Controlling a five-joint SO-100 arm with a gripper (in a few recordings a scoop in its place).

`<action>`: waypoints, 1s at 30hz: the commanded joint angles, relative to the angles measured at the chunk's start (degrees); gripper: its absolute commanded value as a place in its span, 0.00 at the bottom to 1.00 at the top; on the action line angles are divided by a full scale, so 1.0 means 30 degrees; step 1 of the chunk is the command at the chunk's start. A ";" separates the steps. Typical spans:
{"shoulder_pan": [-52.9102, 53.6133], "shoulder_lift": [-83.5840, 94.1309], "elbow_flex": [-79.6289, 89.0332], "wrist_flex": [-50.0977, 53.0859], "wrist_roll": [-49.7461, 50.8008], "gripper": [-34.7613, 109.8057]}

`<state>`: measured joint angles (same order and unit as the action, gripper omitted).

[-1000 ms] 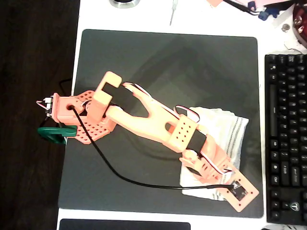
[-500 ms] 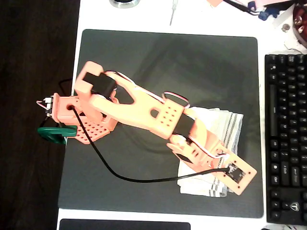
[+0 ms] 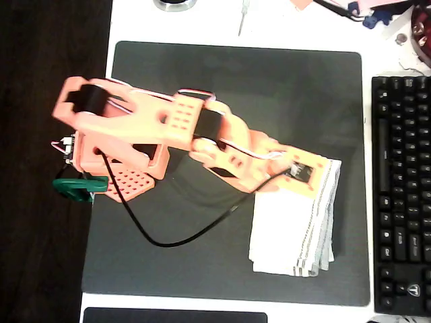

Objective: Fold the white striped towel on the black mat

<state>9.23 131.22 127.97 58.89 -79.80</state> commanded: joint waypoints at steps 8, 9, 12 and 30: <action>-0.1523 0.7412 0.5977 0.1172 -0.0059 0.24; -0.1553 0.7822 0.6621 0.1172 -0.0059 0.24; -0.1670 0.9609 0.8789 0.1143 -0.0205 0.24; -0.2256 1.7402 1.6523 0.3252 -0.0469 0.24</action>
<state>1.67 180.53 176.04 67.32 -80.86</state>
